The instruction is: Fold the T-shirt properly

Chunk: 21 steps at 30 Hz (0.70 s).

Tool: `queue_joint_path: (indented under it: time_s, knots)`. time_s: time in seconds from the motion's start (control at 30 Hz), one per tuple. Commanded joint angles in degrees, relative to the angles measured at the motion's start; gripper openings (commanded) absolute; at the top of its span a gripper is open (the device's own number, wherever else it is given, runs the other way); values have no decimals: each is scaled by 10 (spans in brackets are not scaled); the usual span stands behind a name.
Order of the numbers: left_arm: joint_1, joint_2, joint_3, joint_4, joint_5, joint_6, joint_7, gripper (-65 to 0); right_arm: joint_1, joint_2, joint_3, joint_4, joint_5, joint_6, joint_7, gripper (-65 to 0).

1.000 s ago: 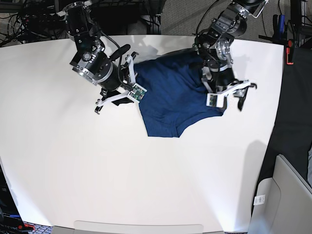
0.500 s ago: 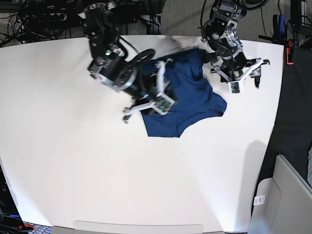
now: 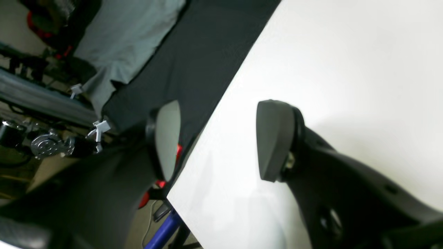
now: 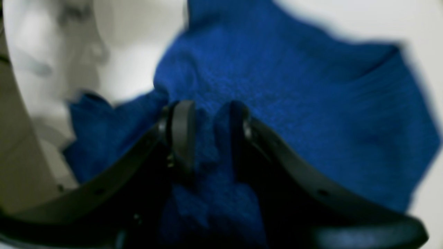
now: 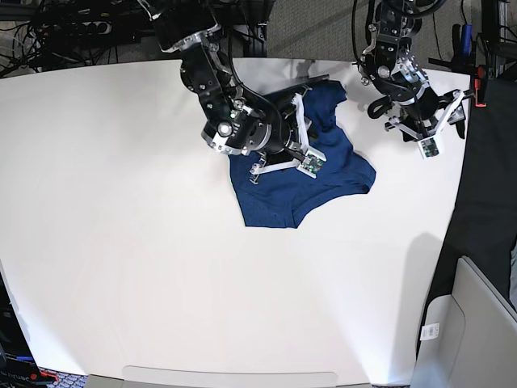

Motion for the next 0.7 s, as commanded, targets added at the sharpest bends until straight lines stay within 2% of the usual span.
queue_joint_path:
  time_s: [0.0,0.17,0.33,0.67]
  knots:
    - [-3,-4,0,11,13,6,-12,-309,20,-8,0,-8,9,0,33,-476]
    - [-3,-4,-3,11,13,6,-13,-309,53,-8,6,-108,8,0,84,-477]
    - [-3,-6,-3,12,13,6,-13,-309,67,-8,51,-161,8,0,118,-547]
    - [-3,-7,-1,12,13,6,-14,-309,66,47,168,-149,6,0,117,-553]
